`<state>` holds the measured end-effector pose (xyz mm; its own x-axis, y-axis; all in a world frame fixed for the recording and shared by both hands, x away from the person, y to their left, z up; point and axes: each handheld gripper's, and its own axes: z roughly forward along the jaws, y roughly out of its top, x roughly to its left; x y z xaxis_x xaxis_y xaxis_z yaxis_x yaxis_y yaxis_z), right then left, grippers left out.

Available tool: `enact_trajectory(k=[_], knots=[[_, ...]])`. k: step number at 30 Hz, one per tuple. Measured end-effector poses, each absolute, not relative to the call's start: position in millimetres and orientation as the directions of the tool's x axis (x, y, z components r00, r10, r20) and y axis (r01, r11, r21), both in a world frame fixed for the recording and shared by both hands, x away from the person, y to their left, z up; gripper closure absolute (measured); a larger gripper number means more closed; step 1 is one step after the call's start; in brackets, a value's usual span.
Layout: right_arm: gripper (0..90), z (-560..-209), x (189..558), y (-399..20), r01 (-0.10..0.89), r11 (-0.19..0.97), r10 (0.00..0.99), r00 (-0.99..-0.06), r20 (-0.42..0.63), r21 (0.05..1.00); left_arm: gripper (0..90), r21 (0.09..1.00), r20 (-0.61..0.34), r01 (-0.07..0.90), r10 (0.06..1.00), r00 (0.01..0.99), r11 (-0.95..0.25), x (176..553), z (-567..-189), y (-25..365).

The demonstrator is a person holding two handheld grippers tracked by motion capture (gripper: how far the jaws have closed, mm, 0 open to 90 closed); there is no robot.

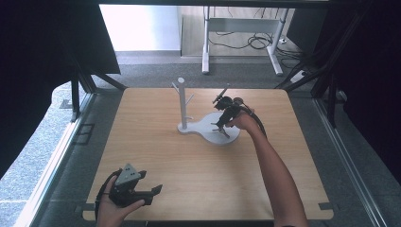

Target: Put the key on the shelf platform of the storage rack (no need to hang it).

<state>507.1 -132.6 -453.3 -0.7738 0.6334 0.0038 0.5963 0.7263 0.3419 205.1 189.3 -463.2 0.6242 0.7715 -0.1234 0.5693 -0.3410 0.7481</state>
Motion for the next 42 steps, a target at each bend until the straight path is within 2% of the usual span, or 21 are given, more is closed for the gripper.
enact_trajectory(k=[21, 27, 36, 42], knots=[[65.5, -468, 510, -134, 0.625, 0.704, 0.660, -0.752, 0.015, 0.338, 23.1, 0.747, -0.121, 0.568, 0.769, 0.627, -0.346, 206, -464, 188], [61.5, -464, 509, -137, 0.628, 0.695, 0.666, -0.746, 0.016, 0.350, 23.1, 0.746, -0.121, 0.568, 0.768, 0.629, -0.347, 206, -464, 188], [50.8, -453, 497, -149, 0.626, 0.673, 0.678, -0.735, 0.009, 0.394, 23.2, 0.744, -0.118, 0.567, 0.766, 0.632, -0.354, 206, -465, 185], [47.6, -449, 487, -160, 0.624, 0.660, 0.682, -0.731, 0.013, 0.418, 23.2, 0.741, -0.116, 0.568, 0.765, 0.634, -0.359, 207, -466, 182]])
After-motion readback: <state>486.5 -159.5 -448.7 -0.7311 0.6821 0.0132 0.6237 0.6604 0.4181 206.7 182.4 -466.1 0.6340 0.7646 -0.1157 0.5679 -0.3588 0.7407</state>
